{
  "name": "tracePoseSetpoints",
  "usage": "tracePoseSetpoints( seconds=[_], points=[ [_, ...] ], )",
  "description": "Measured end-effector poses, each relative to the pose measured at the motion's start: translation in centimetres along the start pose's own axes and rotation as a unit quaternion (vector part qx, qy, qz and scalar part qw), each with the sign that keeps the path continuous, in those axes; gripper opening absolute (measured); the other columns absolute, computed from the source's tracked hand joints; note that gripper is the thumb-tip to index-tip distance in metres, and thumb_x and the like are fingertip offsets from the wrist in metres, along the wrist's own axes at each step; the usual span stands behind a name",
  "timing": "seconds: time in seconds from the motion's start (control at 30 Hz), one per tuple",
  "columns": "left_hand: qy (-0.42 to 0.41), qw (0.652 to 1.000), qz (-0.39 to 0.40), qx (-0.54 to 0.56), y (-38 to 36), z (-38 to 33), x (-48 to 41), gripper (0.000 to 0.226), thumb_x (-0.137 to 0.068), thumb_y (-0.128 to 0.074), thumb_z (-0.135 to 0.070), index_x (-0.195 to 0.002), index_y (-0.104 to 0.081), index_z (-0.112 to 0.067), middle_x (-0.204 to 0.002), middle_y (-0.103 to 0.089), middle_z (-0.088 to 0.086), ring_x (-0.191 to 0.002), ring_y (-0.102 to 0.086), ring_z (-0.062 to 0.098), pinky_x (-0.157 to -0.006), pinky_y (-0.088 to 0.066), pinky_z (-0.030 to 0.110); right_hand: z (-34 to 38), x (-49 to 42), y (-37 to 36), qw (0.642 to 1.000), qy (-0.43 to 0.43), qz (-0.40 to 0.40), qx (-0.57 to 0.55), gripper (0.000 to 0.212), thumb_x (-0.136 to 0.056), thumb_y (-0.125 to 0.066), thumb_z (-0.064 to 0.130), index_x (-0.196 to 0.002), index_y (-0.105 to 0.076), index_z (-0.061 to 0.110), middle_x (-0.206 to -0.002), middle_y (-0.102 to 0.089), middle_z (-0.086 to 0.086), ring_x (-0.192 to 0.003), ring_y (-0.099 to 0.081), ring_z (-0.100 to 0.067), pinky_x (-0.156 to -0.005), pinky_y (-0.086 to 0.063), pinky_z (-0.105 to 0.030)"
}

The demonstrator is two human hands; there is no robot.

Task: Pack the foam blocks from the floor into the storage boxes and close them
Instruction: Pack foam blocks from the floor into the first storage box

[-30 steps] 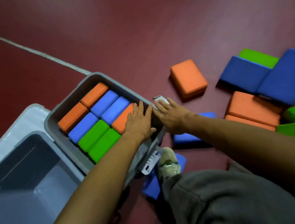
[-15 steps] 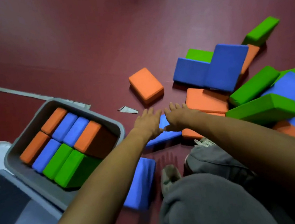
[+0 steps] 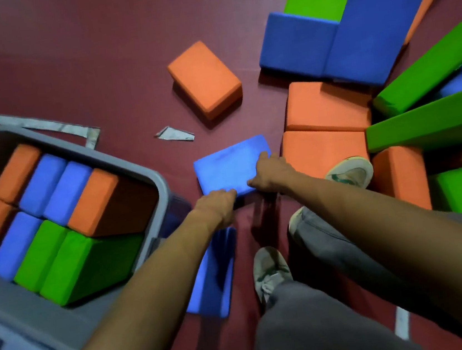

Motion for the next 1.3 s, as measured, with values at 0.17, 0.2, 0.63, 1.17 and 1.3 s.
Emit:
tracePoseSetpoints(
  seconds=[0.17, 0.2, 0.63, 1.17, 1.3],
  points=[
    [-0.014, 0.997, 0.076, 0.003, -4.8, 1.5, -2.7, 0.060, -0.089, -0.070, -0.036, -0.139, -0.048, -0.012, -0.142, -0.052, 0.014, -0.129, -0.051, 0.032, -0.102, -0.043, 0.040, -0.4, -3.5, -2.6, 0.998, -0.036, -0.020, -0.036, 0.109, -0.086, -0.067, 0.056, -0.152, -0.008, -0.008, -0.156, -0.019, -0.031, -0.137, -0.030, -0.048, -0.111, -0.031, -0.049],
    [-0.011, 0.996, 0.085, 0.001, -5.7, 2.0, -3.2, 0.066, -0.086, -0.073, -0.041, -0.139, -0.047, -0.012, -0.142, -0.052, 0.014, -0.129, -0.050, 0.033, -0.103, -0.043, 0.041, -0.5, -4.2, -3.1, 0.998, -0.041, -0.023, -0.040, 0.112, -0.085, -0.067, 0.058, -0.152, -0.007, -0.009, -0.157, -0.020, -0.030, -0.136, -0.032, -0.048, -0.109, -0.031, -0.050],
    [-0.013, 0.993, 0.103, -0.051, -13.1, 4.5, -4.3, 0.111, -0.054, -0.086, -0.064, -0.146, -0.037, -0.024, -0.138, -0.043, 0.006, -0.129, -0.041, 0.031, -0.114, -0.026, 0.054, -1.5, -7.4, -2.9, 0.978, -0.141, -0.099, -0.119, 0.128, -0.057, -0.091, 0.050, -0.146, -0.020, -0.009, -0.142, -0.046, -0.026, -0.130, -0.049, -0.039, -0.105, -0.044, -0.041],
    [-0.003, 0.980, 0.174, -0.096, -11.2, 4.1, -2.8, 0.122, -0.051, -0.090, -0.064, -0.144, -0.031, -0.012, -0.144, -0.038, 0.017, -0.128, -0.041, 0.039, -0.106, -0.035, 0.049, -2.9, -6.3, -0.4, 0.950, -0.107, -0.116, -0.268, 0.116, -0.063, -0.094, 0.037, -0.143, -0.022, -0.006, -0.144, -0.044, -0.023, -0.131, -0.049, -0.036, -0.103, -0.041, -0.038],
    [-0.024, 0.984, 0.140, -0.105, -9.5, 3.4, -2.7, 0.123, -0.050, -0.088, -0.067, -0.146, -0.030, -0.016, -0.141, -0.051, 0.012, -0.126, -0.043, 0.036, -0.106, -0.034, 0.047, -2.8, -6.0, -1.3, 0.962, -0.128, -0.032, -0.241, 0.106, -0.060, -0.091, 0.049, -0.141, -0.041, 0.002, -0.146, -0.039, -0.019, -0.129, -0.048, -0.036, -0.105, -0.045, -0.041]
  ],
)
Point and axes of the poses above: each hand's wrist, its own x-axis away from the middle knuckle, its own y-axis out of the back of the hand, z = x × y, the point moved 9 cm from there along -x, towards the middle knuckle
